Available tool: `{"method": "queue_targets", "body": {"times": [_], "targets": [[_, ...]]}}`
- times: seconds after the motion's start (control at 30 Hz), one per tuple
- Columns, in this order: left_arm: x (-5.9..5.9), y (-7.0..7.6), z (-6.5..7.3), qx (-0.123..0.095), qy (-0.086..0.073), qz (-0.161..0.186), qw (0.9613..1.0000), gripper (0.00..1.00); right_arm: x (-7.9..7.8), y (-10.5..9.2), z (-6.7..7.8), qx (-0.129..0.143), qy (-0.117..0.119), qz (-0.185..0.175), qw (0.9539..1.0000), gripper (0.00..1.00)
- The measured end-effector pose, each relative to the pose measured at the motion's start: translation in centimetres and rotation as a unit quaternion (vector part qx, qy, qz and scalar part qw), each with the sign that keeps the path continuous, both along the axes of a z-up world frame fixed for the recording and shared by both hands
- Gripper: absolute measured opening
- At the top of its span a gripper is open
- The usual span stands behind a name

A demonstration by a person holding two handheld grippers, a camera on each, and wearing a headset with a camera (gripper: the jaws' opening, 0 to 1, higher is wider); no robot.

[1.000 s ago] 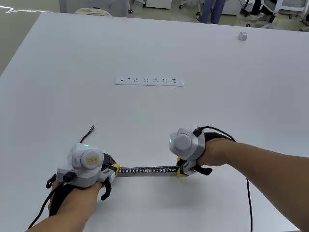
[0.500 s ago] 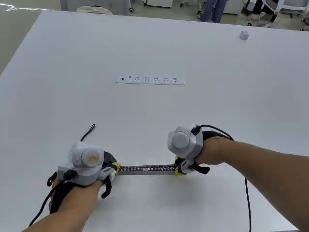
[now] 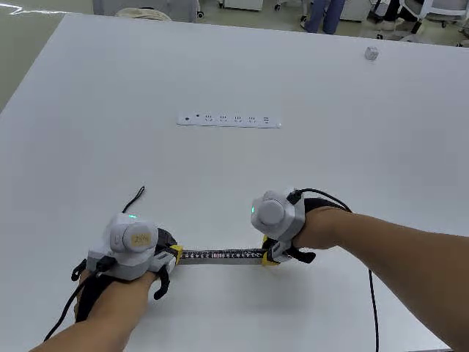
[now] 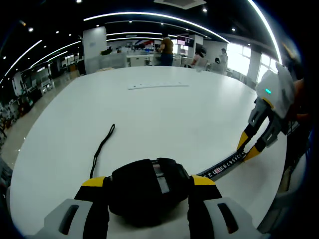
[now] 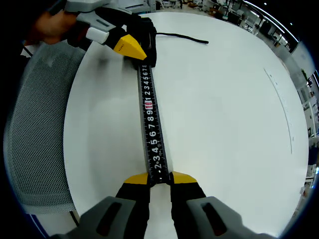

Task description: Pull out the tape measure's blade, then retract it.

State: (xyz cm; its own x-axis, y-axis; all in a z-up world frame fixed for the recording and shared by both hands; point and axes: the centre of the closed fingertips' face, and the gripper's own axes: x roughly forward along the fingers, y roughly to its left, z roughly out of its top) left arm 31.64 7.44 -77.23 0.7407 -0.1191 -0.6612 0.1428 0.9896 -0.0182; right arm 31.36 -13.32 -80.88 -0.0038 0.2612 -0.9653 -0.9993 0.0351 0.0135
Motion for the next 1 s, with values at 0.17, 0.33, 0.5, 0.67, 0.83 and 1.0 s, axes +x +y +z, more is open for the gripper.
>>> {"method": "queue_targets", "body": {"times": [0.17,0.33,0.5,0.67,0.83,1.0], "targets": [[0.0,0.0,0.0,-0.001,0.0,0.0,1.0,0.61,-0.1,0.2,0.1,0.002,0.0,0.0,1.0,0.15],[0.0,0.0,0.0,-0.002,0.001,0.0,1.0,0.61,0.0,0.4,0.0,0.003,0.001,0.001,1.0,0.15],[0.0,0.1,0.0,-0.003,0.001,0.001,1.0,0.61,0.0,0.6,0.1,0.004,0.002,0.002,1.0,0.15],[0.0,0.1,-0.1,-0.003,0.0,0.001,1.0,0.61,0.0,0.9,0.0,0.005,0.002,0.003,1.0,0.15],[0.0,0.1,-0.1,-0.004,0.001,0.001,1.0,0.61,0.0,1.1,0.0,0.007,0.004,0.003,1.0,0.15],[0.0,0.1,-0.1,-0.004,0.001,0.002,1.0,0.61,0.0,1.4,0.0,0.008,0.004,0.004,1.0,0.15]]}}
